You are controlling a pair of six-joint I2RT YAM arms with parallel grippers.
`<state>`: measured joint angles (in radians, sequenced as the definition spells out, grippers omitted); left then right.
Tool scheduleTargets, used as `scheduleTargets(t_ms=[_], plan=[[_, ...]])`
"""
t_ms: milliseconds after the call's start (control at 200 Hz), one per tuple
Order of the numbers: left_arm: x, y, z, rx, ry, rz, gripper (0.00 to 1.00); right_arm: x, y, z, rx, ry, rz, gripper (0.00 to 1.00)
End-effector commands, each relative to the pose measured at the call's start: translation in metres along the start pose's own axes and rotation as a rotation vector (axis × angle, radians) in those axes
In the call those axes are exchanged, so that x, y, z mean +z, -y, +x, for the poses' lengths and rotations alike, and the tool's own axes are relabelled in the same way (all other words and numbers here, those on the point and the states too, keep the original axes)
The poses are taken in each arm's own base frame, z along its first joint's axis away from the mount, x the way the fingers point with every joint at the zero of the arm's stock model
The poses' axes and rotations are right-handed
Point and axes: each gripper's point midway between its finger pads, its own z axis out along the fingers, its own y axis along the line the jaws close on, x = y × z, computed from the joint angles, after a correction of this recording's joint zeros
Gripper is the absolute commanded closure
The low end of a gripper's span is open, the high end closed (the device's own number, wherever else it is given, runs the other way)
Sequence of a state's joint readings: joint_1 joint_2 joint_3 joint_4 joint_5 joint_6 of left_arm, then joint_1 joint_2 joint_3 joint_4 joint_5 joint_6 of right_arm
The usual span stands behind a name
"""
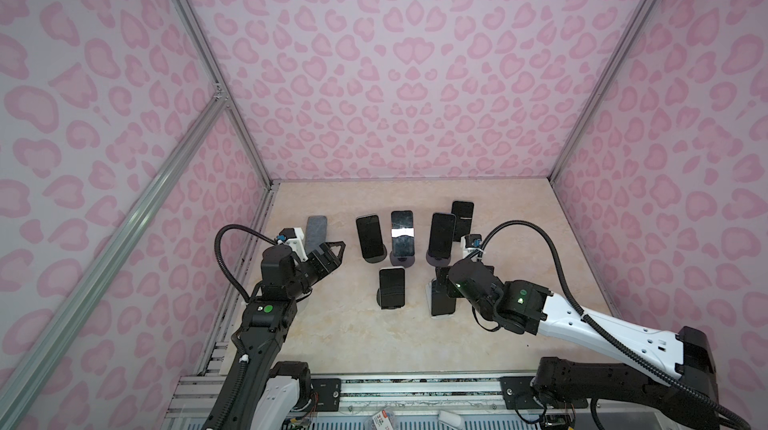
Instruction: Remove the phone from the phone stand
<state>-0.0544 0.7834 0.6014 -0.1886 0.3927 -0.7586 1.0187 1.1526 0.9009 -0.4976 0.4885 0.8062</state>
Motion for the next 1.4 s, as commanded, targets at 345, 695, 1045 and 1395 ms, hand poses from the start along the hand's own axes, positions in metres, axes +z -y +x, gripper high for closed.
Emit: scheduleTargets(t_ms=[345,695,1045,1395], plan=[[0.004,-0.004,0.006,0.009,-0.025,-0.003,0.07,0.014,-0.012,0.026,0.024,-0.099,-0.029,0.01],[0.007,-0.007,0.008,0.006,-0.034,-0.008,0.07,0.018,-0.009,0.035,-0.015,-0.094,0.004,0.01],[0.009,-0.01,0.01,-0.002,-0.041,-0.016,0.08,0.027,-0.015,0.05,-0.046,-0.109,0.006,0.07],[0.012,-0.01,0.013,-0.004,-0.054,-0.015,0.08,0.036,-0.008,0.057,-0.036,-0.085,0.029,0.11]])
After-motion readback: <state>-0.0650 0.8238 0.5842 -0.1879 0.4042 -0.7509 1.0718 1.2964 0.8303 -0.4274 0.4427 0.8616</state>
